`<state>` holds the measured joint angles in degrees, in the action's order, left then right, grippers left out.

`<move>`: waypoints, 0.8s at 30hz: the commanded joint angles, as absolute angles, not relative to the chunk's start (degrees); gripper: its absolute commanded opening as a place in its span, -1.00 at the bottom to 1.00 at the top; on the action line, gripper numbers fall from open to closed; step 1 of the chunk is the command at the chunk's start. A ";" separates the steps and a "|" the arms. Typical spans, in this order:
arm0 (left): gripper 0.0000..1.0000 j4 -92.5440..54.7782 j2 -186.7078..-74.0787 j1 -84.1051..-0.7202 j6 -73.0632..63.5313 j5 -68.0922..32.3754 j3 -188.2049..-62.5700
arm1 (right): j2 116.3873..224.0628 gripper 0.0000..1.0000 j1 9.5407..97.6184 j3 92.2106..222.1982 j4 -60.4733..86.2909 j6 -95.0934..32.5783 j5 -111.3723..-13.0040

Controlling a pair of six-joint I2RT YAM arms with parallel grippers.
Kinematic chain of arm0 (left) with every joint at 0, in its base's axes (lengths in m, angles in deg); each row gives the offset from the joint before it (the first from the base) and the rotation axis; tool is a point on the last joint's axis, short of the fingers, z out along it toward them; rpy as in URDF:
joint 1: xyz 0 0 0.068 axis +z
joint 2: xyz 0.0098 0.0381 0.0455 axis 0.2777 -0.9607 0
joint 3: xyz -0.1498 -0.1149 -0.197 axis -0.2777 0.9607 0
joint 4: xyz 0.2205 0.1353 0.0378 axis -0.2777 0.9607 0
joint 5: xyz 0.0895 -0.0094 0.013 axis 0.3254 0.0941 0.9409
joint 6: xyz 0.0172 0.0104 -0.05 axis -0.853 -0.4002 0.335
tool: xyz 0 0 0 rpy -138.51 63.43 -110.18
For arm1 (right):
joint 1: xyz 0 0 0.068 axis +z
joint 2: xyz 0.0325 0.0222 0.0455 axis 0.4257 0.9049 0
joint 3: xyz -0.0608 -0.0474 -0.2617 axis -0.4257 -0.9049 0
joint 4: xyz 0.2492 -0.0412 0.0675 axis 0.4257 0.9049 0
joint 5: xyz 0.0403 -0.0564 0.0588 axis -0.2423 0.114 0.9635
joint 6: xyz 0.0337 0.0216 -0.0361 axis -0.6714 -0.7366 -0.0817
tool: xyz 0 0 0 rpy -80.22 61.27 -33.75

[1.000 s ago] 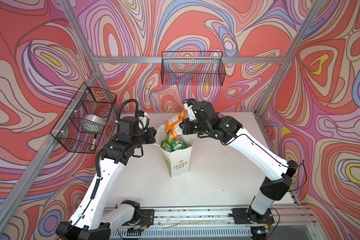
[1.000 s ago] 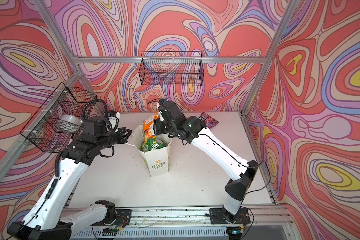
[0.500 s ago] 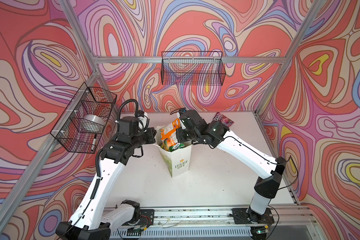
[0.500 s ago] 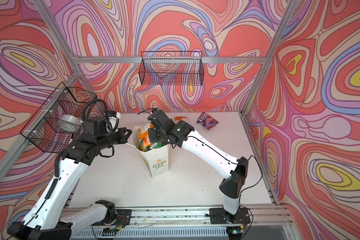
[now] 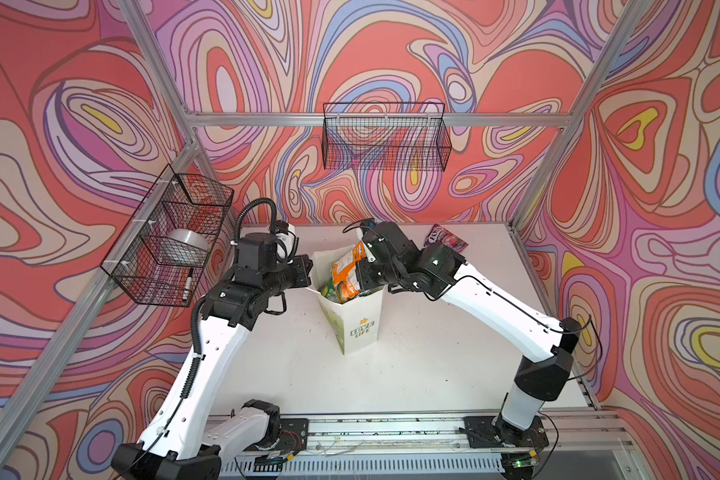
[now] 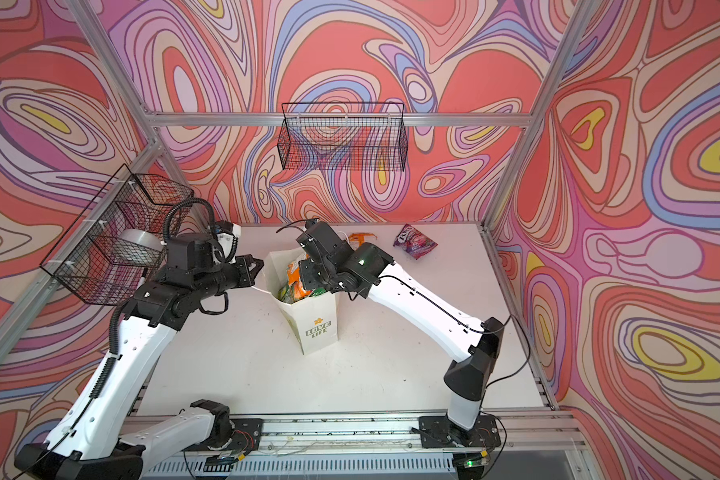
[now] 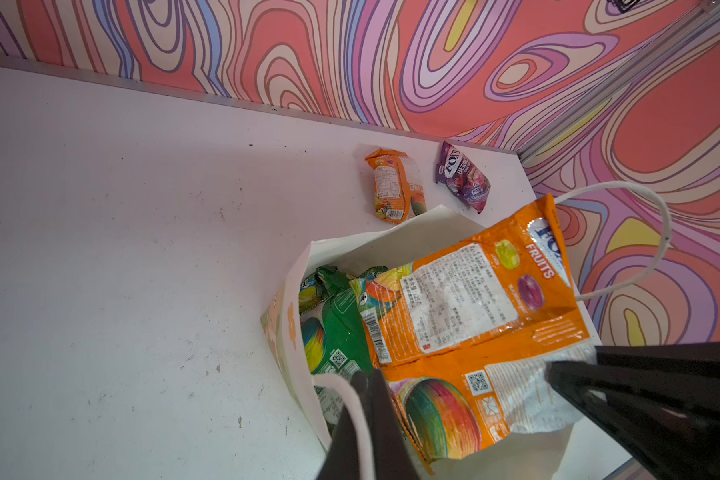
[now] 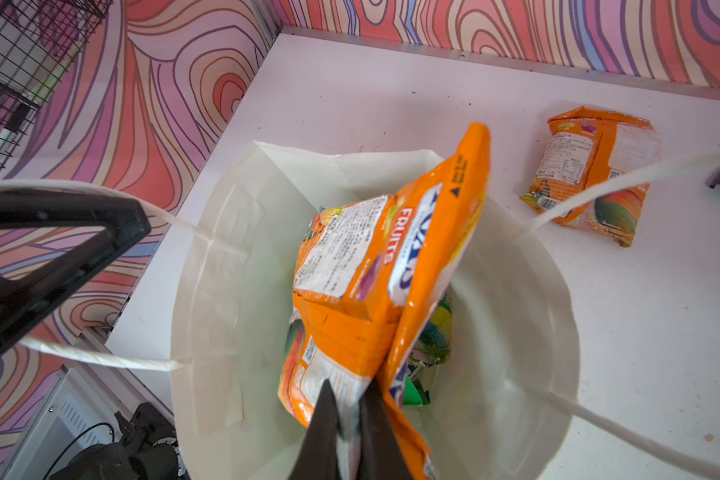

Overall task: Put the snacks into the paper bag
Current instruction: 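Lower the orange Fruits packet into the bag and open the right gripper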

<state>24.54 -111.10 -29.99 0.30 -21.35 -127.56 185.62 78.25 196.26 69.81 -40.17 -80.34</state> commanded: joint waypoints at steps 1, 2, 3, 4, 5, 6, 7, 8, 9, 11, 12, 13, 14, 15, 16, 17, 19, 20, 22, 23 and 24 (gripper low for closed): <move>-1.00 23.13 -110.03 -29.66 0.03 -20.82 -127.75 | 189.73 -1.00 78.56 200.71 69.80 -38.10 -79.84; -1.00 23.17 -110.12 -29.65 -0.09 -20.63 -127.79 | 190.84 -1.00 78.58 201.54 70.09 -37.97 -79.52; -1.00 23.33 -110.13 -29.65 0.07 -20.61 -127.83 | 191.77 -1.00 78.57 201.88 70.11 -37.94 -79.09; -1.00 23.38 -110.22 -29.66 0.03 -20.93 -127.91 | 192.20 -1.00 78.56 201.38 69.61 -38.05 -78.63; -1.00 23.36 -110.18 -29.63 0.07 -21.23 -127.92 | 192.25 -1.00 78.65 200.44 68.85 -38.40 -78.41; -1.00 23.23 -110.06 -29.66 0.06 -21.23 -127.82 | 192.03 -0.99 78.67 199.11 67.95 -39.00 -78.44; -1.00 23.12 -110.04 -29.66 0.07 -20.87 -127.75 | 191.65 -0.66 78.62 197.81 67.24 -39.85 -78.85; -1.00 23.18 -110.03 -29.66 -0.02 -20.71 -127.78 | 191.57 -0.42 78.63 196.99 67.03 -40.42 -79.49; -1.00 23.32 -110.04 -29.63 -0.11 -20.45 -127.83 | 191.51 -0.19 78.63 196.91 67.38 -40.50 -80.57; -1.00 23.39 -110.08 -29.66 -0.14 -20.27 -127.87 | 192.01 0.15 78.60 198.96 69.63 -39.90 -82.66; -1.00 23.52 -110.04 -29.65 -0.15 -20.41 -128.04 | 192.22 0.24 78.62 200.34 70.90 -39.42 -84.28; -1.00 23.57 -109.92 -29.66 -0.24 -20.72 -128.09 | 192.35 0.31 78.60 201.43 71.80 -39.04 -85.45; -1.00 23.39 -109.70 -29.66 -0.19 -20.71 -127.97 | 192.32 0.35 78.63 202.10 72.17 -38.97 -86.35; -1.00 23.10 -109.45 -29.66 -0.10 -20.45 -127.76 | 192.02 0.38 78.67 202.61 72.38 -38.66 -87.11; -1.00 23.26 -109.40 -29.66 -0.10 -20.15 -127.74 | 191.82 0.40 78.71 202.81 72.23 -38.62 -87.26; -1.00 23.26 -109.46 -29.66 -0.12 -20.02 -127.79 | 191.41 0.40 78.69 202.95 71.99 -38.50 -87.24; -1.00 23.42 -109.72 -29.66 -0.02 -20.79 -128.00 | 190.53 0.34 79.13 202.47 70.72 -38.35 -87.70; -1.00 23.39 -109.77 -29.66 0.06 -21.11 -127.93 | 190.15 0.25 79.37 202.09 69.64 -38.28 -87.28; -1.00 23.26 -109.71 -29.62 0.05 -20.95 -127.83 | 190.26 0.01 79.46 202.36 67.79 -38.05 -84.81; -1.00 23.38 -109.72 -29.66 -0.01 -20.58 -127.92 | 190.79 -0.12 79.48 203.19 67.18 -37.91 -83.10; -1.00 23.47 -109.76 -29.66 -0.16 -20.29 -128.00 | 191.77 -0.24 79.43 204.32 67.21 -37.74 -82.01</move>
